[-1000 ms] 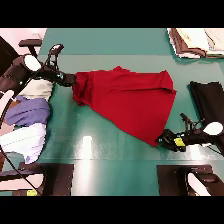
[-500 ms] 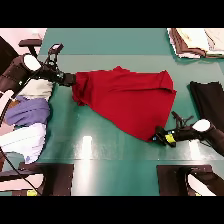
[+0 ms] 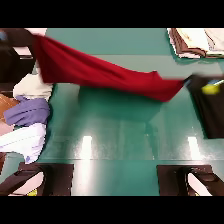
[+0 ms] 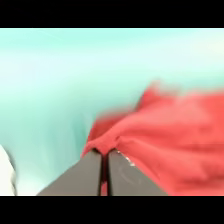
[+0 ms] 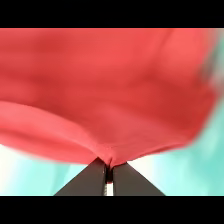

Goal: Fold the shirts.

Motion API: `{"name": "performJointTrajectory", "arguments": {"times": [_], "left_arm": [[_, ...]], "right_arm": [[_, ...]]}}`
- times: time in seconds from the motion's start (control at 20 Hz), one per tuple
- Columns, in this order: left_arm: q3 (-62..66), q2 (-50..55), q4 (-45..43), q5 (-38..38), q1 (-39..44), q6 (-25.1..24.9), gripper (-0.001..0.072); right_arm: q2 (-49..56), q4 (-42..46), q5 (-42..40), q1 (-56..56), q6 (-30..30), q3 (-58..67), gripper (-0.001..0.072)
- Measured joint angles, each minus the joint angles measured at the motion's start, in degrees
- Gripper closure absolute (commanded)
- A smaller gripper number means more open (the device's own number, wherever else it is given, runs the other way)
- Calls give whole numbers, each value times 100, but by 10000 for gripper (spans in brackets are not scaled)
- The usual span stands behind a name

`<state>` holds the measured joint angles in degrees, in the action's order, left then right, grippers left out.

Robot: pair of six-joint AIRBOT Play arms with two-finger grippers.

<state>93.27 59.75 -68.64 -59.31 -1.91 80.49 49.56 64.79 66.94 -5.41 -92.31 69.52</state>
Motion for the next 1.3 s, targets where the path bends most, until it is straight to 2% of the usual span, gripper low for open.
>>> {"name": "performJointTrajectory", "arguments": {"times": [0.2,0.4,0.55,0.65,0.9,1.1,1.3], "left_arm": [[1318,-741,22,-101,-103,4,681],[2518,-1047,76,-376,-133,122,681],[2863,-1152,184,-470,-140,232,681],[2693,-1161,321,-597,-142,289,681],[1355,-741,686,-938,-142,334,681],[278,264,765,-1231,-142,286,680],[-225,1698,837,-1178,-144,114,680]], "right_arm": [[-216,269,732,944,199,2354,693],[-11,332,1733,1998,367,4468,693],[232,337,2190,2494,442,5346,694],[323,352,2376,2575,463,5342,694],[737,645,2376,1928,487,3915,694],[1801,1329,2286,1043,492,3091,694],[3257,1593,1956,549,496,2957,693]]}}
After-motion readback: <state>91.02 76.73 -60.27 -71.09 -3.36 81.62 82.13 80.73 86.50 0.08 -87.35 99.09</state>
